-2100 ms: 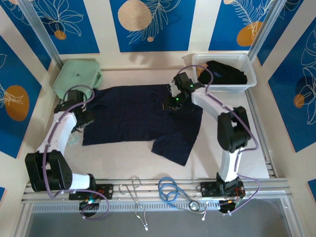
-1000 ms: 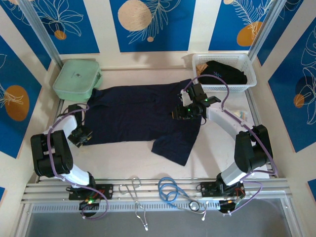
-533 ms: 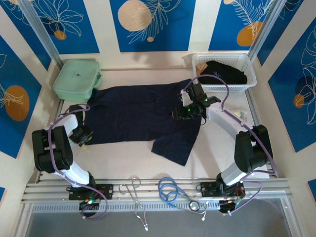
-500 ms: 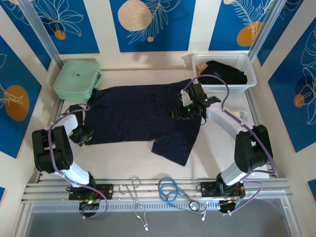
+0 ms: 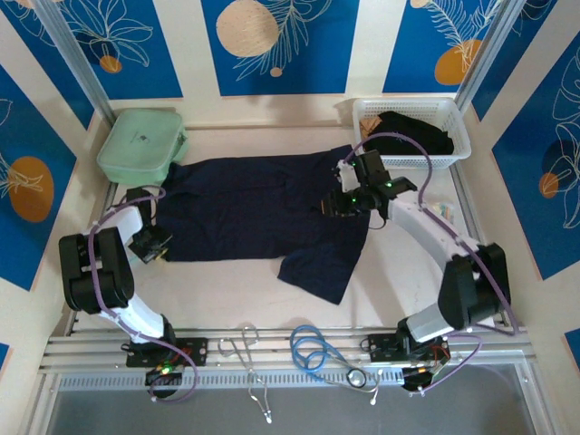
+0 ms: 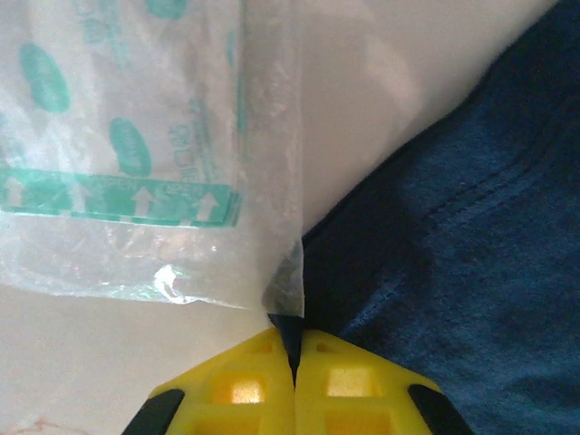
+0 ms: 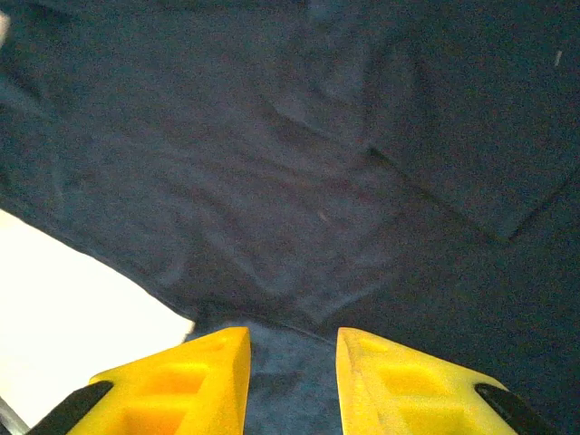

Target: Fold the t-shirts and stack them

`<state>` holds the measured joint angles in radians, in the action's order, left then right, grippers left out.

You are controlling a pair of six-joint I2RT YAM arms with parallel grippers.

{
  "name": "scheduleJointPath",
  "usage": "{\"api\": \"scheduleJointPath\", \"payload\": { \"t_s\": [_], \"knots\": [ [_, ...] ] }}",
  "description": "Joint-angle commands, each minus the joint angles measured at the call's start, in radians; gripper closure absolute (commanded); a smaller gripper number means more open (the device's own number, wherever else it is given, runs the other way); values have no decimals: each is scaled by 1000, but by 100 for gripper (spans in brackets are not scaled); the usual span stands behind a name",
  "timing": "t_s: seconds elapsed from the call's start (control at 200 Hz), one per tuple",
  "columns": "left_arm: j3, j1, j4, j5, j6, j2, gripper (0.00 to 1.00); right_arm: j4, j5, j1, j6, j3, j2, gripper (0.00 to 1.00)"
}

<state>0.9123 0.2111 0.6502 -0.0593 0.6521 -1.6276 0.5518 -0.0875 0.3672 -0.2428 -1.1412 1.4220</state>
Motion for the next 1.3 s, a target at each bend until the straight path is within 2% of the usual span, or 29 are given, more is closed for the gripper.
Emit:
{"api": "scheduleJointPath", "payload": {
  "t_s": [0.0,0.095,0.185,0.265,0.295,0.375,0.49,0.59,0.695,0.846,1.036,1.296],
  "knots": [
    [18,-7,-23,77,-43,-18,100,-81,-48,14,40,29,-184,67],
    [32,-9,-7,92,-72,8,100,-84,-111,18,109,37,-287,53],
    [45,-12,9,105,-101,24,100,-3,-157,22,176,0,-318,51],
    [50,-15,14,116,-122,36,100,148,-185,65,377,-22,-311,56],
    [50,-16,16,125,-124,42,100,200,-138,106,464,-17,-311,59],
    [50,-20,12,146,-119,58,100,265,147,275,649,43,-328,59],
    [42,-51,-3,137,-81,94,100,389,328,423,893,157,-346,58],
    [16,-85,-44,136,-30,130,100,452,377,471,1003,249,-354,56],
    [-11,-114,-86,138,9,156,100,458,382,530,1103,351,-364,49],
    [-27,-127,-103,123,18,167,100,345,378,582,1174,469,-331,45],
    [-44,-128,-106,107,12,188,100,262,374,636,1161,486,-240,45],
    [-46,-128,-97,90,6,224,100,191,379,664,1134,487,-131,55]
  ]
}}
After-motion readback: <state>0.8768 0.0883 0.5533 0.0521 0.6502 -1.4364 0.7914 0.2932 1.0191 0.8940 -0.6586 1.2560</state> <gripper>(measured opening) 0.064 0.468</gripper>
